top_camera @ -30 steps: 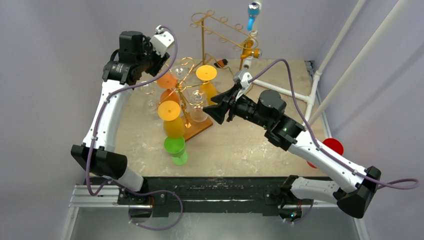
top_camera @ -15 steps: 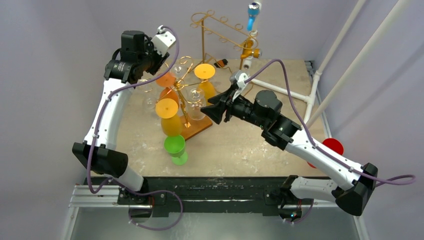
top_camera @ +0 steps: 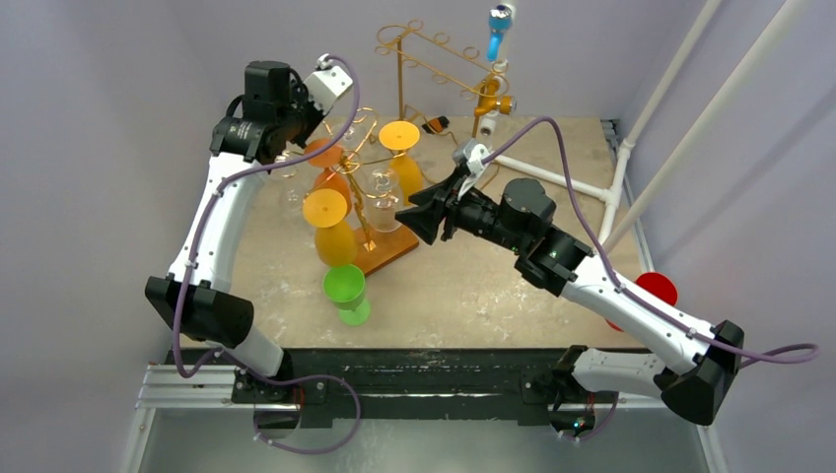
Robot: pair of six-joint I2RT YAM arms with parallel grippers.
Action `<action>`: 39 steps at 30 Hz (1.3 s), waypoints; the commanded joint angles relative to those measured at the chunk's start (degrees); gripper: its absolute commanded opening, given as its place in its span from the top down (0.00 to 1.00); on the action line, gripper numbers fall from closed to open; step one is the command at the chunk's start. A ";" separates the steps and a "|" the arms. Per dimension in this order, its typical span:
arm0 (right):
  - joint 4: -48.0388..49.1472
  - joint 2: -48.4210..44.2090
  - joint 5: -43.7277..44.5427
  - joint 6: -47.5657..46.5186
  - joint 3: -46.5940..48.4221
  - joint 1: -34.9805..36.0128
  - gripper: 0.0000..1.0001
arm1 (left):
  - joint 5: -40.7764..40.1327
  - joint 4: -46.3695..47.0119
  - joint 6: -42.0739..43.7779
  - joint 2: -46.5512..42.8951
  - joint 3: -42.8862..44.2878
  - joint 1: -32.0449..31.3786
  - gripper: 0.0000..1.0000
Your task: Place the wine glass upside down on the wine glass rack
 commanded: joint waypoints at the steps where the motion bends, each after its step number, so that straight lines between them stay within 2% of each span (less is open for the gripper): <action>1: 2.82 0.26 -1.43 0.58 -0.04 0.48 0.45 | -1.27 6.64 1.14 -0.18 2.38 0.11 0.89; 19: 2.04 0.94 -0.27 -0.13 1.65 1.45 0.43 | 2.80 7.69 -0.72 -2.59 2.39 0.13 0.95; 27: 0.84 -0.80 1.68 -0.39 2.30 1.40 0.41 | 0.31 10.44 -0.18 -3.29 1.56 0.11 0.99; 28: 0.81 -0.98 1.62 -0.39 2.19 1.38 0.40 | 0.64 10.49 -0.43 -3.39 1.66 0.12 0.97; 29: 0.71 -1.16 1.65 -0.40 2.09 1.44 0.40 | 1.24 10.15 -0.75 -3.47 1.98 0.13 0.86; 31: 0.56 -1.47 1.74 -0.40 1.87 1.45 0.40 | 2.18 9.22 -2.17 -3.50 2.84 0.12 0.43; 32: 0.50 -1.67 1.85 -0.40 1.75 1.45 0.40 | 2.04 9.08 -3.10 -3.58 3.11 0.13 0.26; 33: 0.30 -1.86 2.07 -0.40 1.67 1.38 0.39 | 1.76 9.11 -4.32 -3.67 3.62 0.13 0.15; 36: -0.35 -2.71 2.76 -0.40 1.42 1.45 0.38 | 1.33 7.42 -6.90 -3.22 7.02 0.13 0.02; 39: -0.78 -3.60 2.62 -0.40 1.14 1.44 0.37 | 1.01 5.67 -7.98 -2.58 10.47 0.44 0.00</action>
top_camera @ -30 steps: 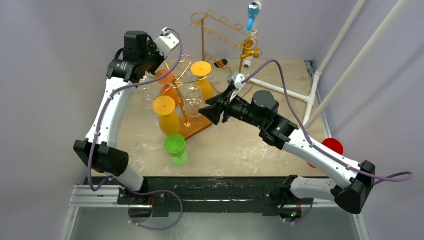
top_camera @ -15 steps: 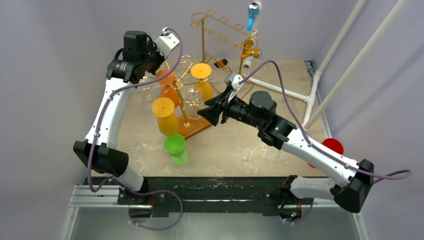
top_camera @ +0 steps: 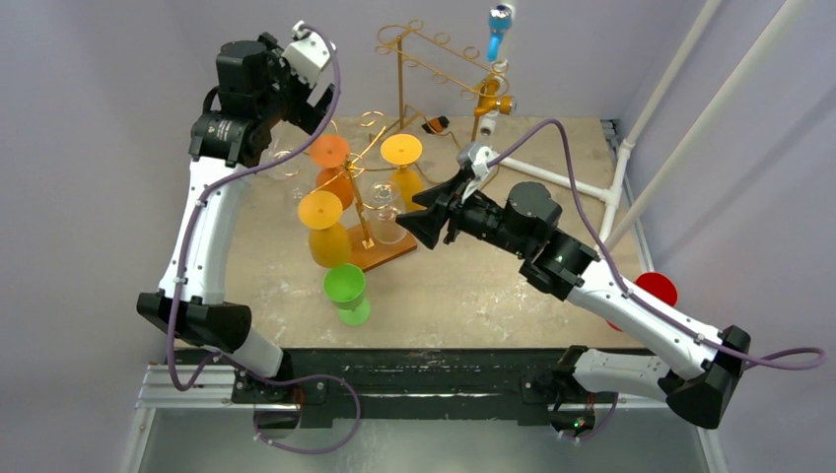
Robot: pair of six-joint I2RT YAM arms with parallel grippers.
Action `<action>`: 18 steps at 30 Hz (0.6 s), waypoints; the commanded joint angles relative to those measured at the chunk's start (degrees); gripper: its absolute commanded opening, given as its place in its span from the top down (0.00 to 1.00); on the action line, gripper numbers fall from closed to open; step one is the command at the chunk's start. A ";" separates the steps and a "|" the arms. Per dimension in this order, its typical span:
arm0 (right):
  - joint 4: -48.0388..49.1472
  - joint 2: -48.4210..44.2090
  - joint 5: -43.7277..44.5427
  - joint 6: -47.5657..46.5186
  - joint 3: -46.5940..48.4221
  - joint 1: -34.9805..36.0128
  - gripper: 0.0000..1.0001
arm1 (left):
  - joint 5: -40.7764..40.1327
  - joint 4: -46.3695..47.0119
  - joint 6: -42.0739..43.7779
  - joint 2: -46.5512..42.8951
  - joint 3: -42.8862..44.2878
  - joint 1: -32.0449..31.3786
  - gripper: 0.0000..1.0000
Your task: Place the wine glass upside down on the wine glass rack
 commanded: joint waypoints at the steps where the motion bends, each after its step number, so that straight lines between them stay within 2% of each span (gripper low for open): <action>1: -0.06 -2.51 0.98 -0.35 0.95 0.33 0.37 | -0.13 1.68 -3.91 -0.78 6.62 0.33 0.00; 5: -0.53 -4.14 1.55 -0.27 0.18 0.31 0.36 | -0.17 1.39 -4.29 1.26 9.33 3.92 0.00; 9: -1.08 -5.59 2.60 -0.30 -0.46 0.32 0.35 | 2.39 2.03 -6.68 5.00 10.64 11.67 0.00; 13: -1.72 -7.00 3.45 -0.35 -1.05 0.21 0.35 | 2.89 2.68 -7.58 9.14 8.81 18.70 0.02; 18: -2.56 -8.40 5.14 -0.49 -1.72 0.25 0.34 | 3.68 3.42 -9.75 10.98 4.28 21.63 0.04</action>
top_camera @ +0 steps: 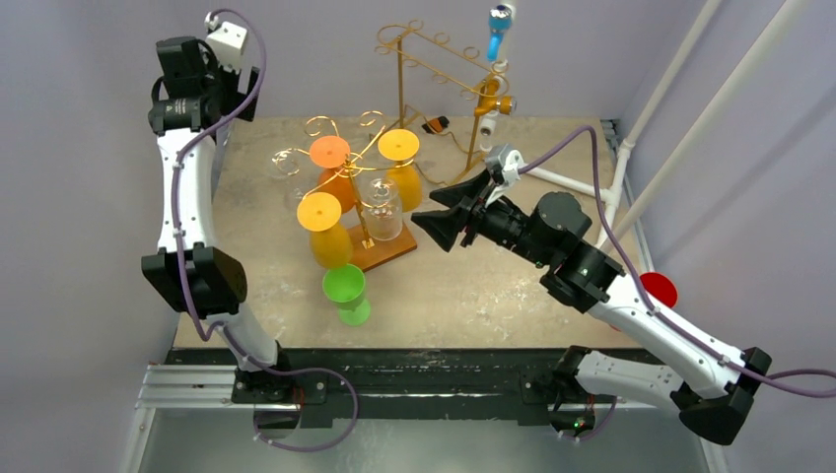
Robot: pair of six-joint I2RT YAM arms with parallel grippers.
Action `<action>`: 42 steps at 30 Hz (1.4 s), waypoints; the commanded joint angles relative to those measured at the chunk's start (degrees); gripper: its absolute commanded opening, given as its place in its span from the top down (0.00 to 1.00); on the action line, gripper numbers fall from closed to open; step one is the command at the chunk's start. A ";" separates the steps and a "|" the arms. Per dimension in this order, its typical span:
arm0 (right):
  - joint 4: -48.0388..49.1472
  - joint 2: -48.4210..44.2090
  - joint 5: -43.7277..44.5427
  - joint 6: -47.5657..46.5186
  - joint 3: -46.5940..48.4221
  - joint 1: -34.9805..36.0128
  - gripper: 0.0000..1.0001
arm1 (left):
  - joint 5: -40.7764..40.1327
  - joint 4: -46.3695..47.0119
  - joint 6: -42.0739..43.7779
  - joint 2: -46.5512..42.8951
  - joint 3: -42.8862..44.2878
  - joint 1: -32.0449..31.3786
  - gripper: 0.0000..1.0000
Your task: Place the wine glass upside down on the wine glass rack
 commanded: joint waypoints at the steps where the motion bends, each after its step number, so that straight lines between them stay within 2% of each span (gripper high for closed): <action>1: -1.10 -1.42 2.74 -0.50 -0.59 0.25 0.34 | 1.63 2.16 -3.37 -0.59 -4.66 1.16 0.04; 10: -2.76 -1.55 4.34 -0.42 0.45 0.22 0.34 | -0.37 4.20 -5.04 -1.82 -11.53 2.17 0.04; 16: -6.92 1.79 13.14 1.17 4.61 -2.11 0.31 | 5.12 2.09 -8.04 -3.62 -13.54 3.95 0.02; 22: -7.64 6.34 16.02 3.57 9.60 -11.09 0.37 | 6.49 -1.76 -7.81 -5.78 -11.98 4.57 0.01; 25: -8.60 10.16 18.86 2.52 13.29 -12.34 0.40 | 7.76 -4.05 -7.91 -6.73 -9.00 4.77 0.01; 28: -9.23 12.97 17.18 2.04 15.20 -12.38 0.40 | 10.65 -6.39 -8.29 -7.69 -5.62 4.78 0.06; 35: -8.66 10.99 16.37 1.16 9.48 -12.32 0.33 | 23.18 -13.33 -8.27 -8.28 0.14 4.71 0.20; 42: -7.94 7.08 15.33 5.60 -4.14 -12.32 0.32 | 27.05 -15.78 -7.56 -9.22 0.96 4.67 0.18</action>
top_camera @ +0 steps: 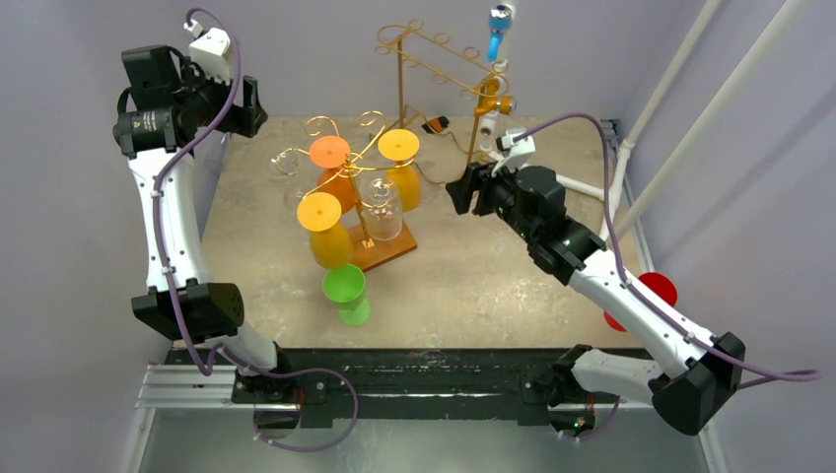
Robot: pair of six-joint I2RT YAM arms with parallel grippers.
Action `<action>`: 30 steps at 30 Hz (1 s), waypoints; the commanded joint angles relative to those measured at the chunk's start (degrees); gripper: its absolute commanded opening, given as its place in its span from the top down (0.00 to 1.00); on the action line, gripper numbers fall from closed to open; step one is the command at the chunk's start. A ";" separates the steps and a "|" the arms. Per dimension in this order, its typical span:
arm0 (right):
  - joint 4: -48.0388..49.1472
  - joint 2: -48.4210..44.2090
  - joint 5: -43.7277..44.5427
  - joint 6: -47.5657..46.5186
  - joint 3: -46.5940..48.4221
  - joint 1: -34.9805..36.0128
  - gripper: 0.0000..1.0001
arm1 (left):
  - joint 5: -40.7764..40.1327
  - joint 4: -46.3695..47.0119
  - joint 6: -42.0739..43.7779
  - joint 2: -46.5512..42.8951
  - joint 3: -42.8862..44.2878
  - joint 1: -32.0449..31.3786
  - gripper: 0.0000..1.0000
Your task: Place the wine glass upside down on the wine glass rack
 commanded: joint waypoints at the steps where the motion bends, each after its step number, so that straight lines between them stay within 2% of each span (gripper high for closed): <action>1: 1.44 -1.97 -1.66 3.84 -8.82 0.13 0.33 | 4.70 -2.81 -0.40 -1.53 2.05 0.33 0.17; 4: 6.04 -3.45 -3.68 6.90 -17.67 0.12 0.40 | 4.62 -3.12 -0.38 -1.86 2.24 0.34 0.15; 7: 14.99 -3.75 -7.07 11.57 -27.47 0.12 0.50 | 4.30 -3.70 0.09 -2.06 2.79 0.31 0.15; 13: 34.97 6.38 -12.26 18.58 -36.32 0.12 0.60 | 4.12 -5.03 1.45 -2.80 2.68 0.33 0.16; 18: 48.57 20.49 -14.92 22.39 -36.05 1.14 0.66 | 3.86 -5.14 1.36 -2.65 2.96 0.31 0.17; 22: 58.14 28.40 -13.57 25.97 -35.45 2.41 0.74 | 3.86 -5.19 0.96 -2.43 4.16 0.29 0.17; 24: 62.61 32.17 -12.77 27.49 -34.93 2.99 0.84 | 3.78 -5.45 0.91 -2.22 4.93 0.27 0.17; 26: 64.12 35.77 -12.48 28.01 -33.02 4.27 1.00 | 3.54 -5.64 0.74 -1.92 5.48 0.28 0.17; 30: 64.26 40.41 -7.91 26.50 -29.03 9.23 1.00 | 3.01 -5.88 0.55 -1.72 5.77 0.28 0.18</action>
